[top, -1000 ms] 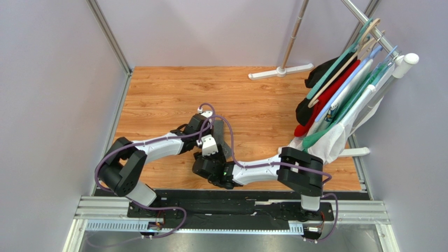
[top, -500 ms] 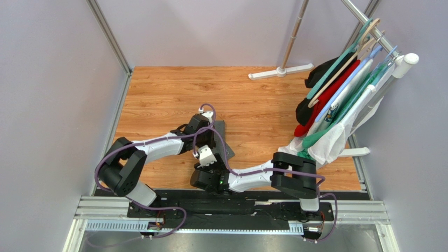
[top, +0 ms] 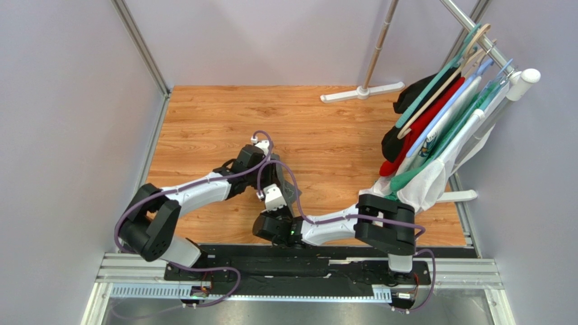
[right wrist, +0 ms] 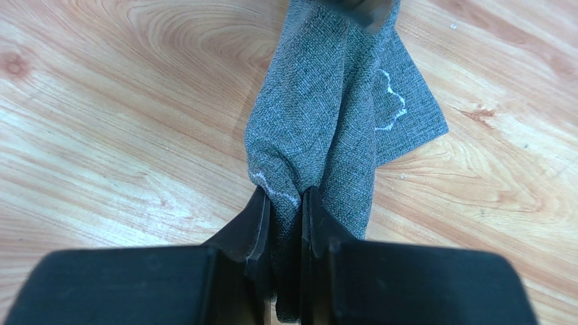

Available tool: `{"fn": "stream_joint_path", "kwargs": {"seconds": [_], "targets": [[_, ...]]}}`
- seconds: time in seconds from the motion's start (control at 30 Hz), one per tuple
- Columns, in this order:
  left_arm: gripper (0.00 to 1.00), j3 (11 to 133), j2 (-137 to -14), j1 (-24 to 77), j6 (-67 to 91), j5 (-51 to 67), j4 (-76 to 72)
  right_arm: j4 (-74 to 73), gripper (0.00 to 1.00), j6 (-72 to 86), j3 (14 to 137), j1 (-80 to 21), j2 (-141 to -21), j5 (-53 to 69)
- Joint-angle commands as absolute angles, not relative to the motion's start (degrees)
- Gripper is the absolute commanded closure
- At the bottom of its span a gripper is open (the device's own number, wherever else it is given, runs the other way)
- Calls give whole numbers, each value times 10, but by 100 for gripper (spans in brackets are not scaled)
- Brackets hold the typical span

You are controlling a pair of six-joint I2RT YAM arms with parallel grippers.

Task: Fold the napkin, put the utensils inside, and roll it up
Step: Roll the napkin with the utensil

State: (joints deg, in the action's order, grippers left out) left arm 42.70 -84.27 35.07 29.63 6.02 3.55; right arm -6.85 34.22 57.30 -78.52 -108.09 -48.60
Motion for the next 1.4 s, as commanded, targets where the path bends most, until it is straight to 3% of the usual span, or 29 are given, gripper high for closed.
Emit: {"fn": "stream_joint_path", "kwargs": {"seconds": [0.0,0.07,0.2,0.67,0.97,1.37], "targets": [[49,433,-782,344,296,87,11,-5,100,351,508,-770,-1043,-391],[33,431,-759,330,295,96,11,38,100,350,486,-759,-1026,-357],[19,429,-723,310,289,102,25,105,100,352,432,-739,-978,-309],[17,371,-648,236,280,144,18,280,100,406,293,-607,-879,-86],[18,354,-669,236,289,164,-30,341,100,454,248,-540,-857,-8],[22,353,-751,236,301,214,-110,418,100,523,219,-483,-913,54]]}}
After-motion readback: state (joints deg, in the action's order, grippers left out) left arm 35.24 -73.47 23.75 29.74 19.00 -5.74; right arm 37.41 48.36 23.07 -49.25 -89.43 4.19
